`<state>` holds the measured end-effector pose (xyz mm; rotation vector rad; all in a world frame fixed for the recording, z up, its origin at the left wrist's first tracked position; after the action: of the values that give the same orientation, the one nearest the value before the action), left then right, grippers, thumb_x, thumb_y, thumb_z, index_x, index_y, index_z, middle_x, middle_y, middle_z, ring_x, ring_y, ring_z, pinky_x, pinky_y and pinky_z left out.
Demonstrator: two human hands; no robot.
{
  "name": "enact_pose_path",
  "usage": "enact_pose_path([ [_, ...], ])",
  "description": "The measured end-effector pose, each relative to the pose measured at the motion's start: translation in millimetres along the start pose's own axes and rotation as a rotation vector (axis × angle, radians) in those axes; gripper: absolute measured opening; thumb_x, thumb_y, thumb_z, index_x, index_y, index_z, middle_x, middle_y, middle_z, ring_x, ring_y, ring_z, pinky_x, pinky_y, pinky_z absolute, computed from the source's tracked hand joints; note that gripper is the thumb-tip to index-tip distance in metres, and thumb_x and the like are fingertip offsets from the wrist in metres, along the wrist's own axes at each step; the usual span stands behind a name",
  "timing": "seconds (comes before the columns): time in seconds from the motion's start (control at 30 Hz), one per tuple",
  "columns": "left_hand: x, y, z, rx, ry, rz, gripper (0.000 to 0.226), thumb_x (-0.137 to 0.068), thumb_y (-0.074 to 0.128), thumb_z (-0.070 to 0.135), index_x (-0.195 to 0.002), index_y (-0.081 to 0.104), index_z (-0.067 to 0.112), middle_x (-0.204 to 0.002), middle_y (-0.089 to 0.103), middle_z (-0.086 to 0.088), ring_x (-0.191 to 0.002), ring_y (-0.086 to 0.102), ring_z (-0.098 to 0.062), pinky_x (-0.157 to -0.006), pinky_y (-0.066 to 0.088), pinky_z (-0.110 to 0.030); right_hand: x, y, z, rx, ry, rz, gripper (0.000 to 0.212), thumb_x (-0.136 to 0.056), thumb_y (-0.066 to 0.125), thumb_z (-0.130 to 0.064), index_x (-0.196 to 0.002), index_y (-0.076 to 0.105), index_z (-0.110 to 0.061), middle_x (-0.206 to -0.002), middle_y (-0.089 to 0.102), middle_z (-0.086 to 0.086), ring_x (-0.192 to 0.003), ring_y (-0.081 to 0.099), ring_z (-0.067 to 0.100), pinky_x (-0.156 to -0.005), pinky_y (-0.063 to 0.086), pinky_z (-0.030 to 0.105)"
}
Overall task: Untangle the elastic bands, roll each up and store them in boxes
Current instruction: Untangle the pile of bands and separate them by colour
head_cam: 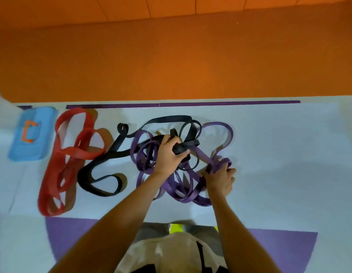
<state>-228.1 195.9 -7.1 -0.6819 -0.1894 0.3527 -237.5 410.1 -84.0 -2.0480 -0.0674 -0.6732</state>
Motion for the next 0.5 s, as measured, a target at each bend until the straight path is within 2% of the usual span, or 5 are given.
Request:
enact_pose_path([
  [0.13, 1, -8, -4, 0.052, 0.005, -0.030, 0.037, -0.079, 0.093, 0.028, -0.103, 0.071, 0.010, -0.115, 0.058, -0.005, -0.102, 0.055, 0.012, -0.091, 0.040, -0.001, -4, 2, 4, 0.024, -0.091, -0.003, 0.045, -0.097, 0.067, -0.031, -0.135, 0.047, -0.017, -0.115, 0.067, 0.012, -0.101, 0.066, 0.039, -0.082, 0.059, 0.050],
  [0.23, 1, -14, -8, 0.081, -0.011, -0.022, 0.038, -0.083, 0.091, 0.029, -0.109, 0.071, 0.011, -0.118, 0.061, -0.005, -0.105, 0.055, 0.014, -0.093, 0.039, -0.001, -10, -6, 13, -0.012, -0.108, -0.016, 0.042, -0.095, 0.065, -0.024, -0.135, 0.054, -0.017, -0.113, 0.070, 0.011, -0.098, 0.069, 0.040, -0.078, 0.054, 0.044],
  [0.3, 1, -17, -8, 0.097, -0.036, -0.039, 0.036, -0.086, 0.088, 0.032, -0.111, 0.069, 0.013, -0.118, 0.063, -0.004, -0.106, 0.058, 0.006, -0.092, 0.040, -0.003, -18, -15, 25, -0.106, -0.062, 0.004, 0.036, -0.093, 0.067, -0.021, -0.128, 0.058, -0.015, -0.114, 0.069, 0.012, -0.098, 0.068, 0.041, -0.077, 0.049, 0.040],
  [0.4, -2, -20, -7, 0.070, -0.036, -0.088, 0.030, -0.089, 0.085, 0.030, -0.108, 0.068, 0.013, -0.115, 0.063, -0.005, -0.104, 0.061, -0.012, -0.090, 0.040, -0.005, -24, -29, 45, -0.289, 0.038, 0.066, 0.034, -0.095, 0.063, -0.014, -0.128, 0.059, -0.011, -0.115, 0.068, 0.016, -0.101, 0.067, 0.042, -0.083, 0.052, 0.044],
  [0.5, -6, -20, -3, 0.021, -0.002, -0.089, 0.022, -0.091, 0.082, 0.023, -0.097, 0.065, 0.011, -0.105, 0.062, -0.007, -0.095, 0.058, -0.017, -0.085, 0.041, -0.012, -27, -42, 62, -0.405, 0.101, 0.110, 0.033, -0.097, 0.063, -0.010, -0.129, 0.058, -0.005, -0.117, 0.065, 0.021, -0.101, 0.066, 0.042, -0.085, 0.054, 0.045],
])
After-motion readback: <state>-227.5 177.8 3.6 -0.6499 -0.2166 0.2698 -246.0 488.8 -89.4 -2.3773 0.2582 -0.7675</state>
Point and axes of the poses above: each hand's wrist, its own x-axis away from the middle knuckle, its own y-axis out of the palm, z = x × y, the point moved 4 cm from there along -x, towards the middle knuckle
